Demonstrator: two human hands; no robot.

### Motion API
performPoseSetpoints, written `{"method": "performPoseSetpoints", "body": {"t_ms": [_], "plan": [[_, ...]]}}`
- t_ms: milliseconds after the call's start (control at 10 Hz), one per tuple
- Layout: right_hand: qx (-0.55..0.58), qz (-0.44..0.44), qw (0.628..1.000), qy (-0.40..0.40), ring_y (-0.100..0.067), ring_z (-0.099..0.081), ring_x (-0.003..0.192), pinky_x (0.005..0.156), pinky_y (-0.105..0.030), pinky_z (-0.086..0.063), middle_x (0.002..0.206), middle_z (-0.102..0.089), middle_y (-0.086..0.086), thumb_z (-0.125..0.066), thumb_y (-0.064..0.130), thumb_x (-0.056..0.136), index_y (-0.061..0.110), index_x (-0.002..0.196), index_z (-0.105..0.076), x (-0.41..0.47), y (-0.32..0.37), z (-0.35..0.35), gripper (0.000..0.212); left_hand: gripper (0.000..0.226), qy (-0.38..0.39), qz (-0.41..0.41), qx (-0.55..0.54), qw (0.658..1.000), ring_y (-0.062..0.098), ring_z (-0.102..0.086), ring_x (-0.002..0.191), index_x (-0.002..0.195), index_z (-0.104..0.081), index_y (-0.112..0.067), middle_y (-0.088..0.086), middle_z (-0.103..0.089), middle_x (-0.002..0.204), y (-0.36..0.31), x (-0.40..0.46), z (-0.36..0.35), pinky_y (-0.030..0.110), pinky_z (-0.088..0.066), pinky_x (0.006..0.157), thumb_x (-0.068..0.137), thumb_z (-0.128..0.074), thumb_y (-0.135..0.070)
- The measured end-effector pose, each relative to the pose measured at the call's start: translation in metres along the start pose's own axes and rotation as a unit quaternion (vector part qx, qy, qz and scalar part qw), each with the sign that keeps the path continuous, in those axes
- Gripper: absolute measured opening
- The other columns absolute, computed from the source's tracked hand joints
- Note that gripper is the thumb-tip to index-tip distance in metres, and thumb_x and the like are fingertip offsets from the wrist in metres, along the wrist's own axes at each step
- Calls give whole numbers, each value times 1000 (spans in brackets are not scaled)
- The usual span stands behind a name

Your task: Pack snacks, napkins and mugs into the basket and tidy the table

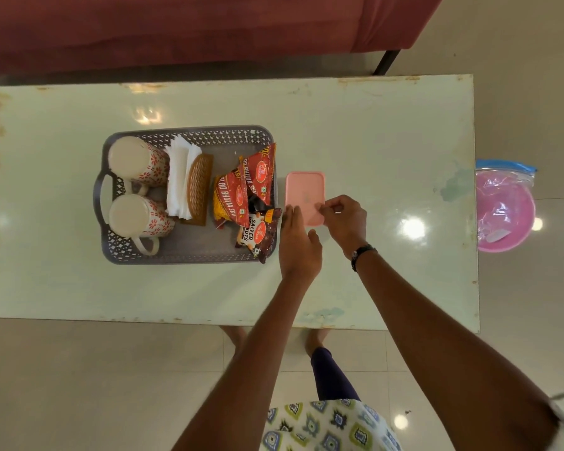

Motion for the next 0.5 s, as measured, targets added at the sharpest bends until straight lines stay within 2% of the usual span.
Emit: {"method": "performPoseSetpoints", "body": {"t_ms": [100,200,300,400,500], "plan": [[-23,-2,1000,16,-23,-63,90,86,-35,-55,98,-66,-8,-68,23,85,4,99,-64,-1,0,0,24,52,-12,-21,-15,1000,22,-22,146,147,-23,-7,8,-24,157,-3,-5,6,34,-27,115,98,-40,-12],[-44,75,995,-45,-17,-61,87,80,-31,-53,105,-66,-9,-62,15,87,6,102,-62,-18,14,4,17,37,-88,-145,-26,985,22,-49,128,134,-46,-8,10,-53,138,-9,-19,31,32,-48,101,96,-44,-10],[-44,173,982,-69,-23,-64,86,75,-37,-54,99,-68,-11,-57,8,88,4,95,-65,-40,34,-3,11,26,-210,-197,-46,957,16,-58,108,119,-57,-6,8,-64,115,6,-27,75,23,-51,85,95,-46,-8],[-102,205,973,-19,-25,-66,87,73,-29,-52,100,-71,-13,-56,10,90,5,97,-68,-61,44,-29,14,25,-339,-90,-115,929,22,-56,103,115,-57,2,15,-62,111,46,-25,131,18,-44,87,92,-47,-2],[-120,163,979,-12,-24,-65,82,70,-23,-47,96,-73,-14,-53,13,93,4,99,-69,-66,49,-52,19,36,-418,93,-145,892,36,-51,114,118,-53,9,26,-56,120,115,-18,181,28,-38,94,82,-49,8]]}}
Point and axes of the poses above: each hand's wrist, its own x-axis towards the middle knuckle, its own z-axis out of the back of the hand, y = z × x, the point moved 4 cm from there along x, towards the middle knuckle
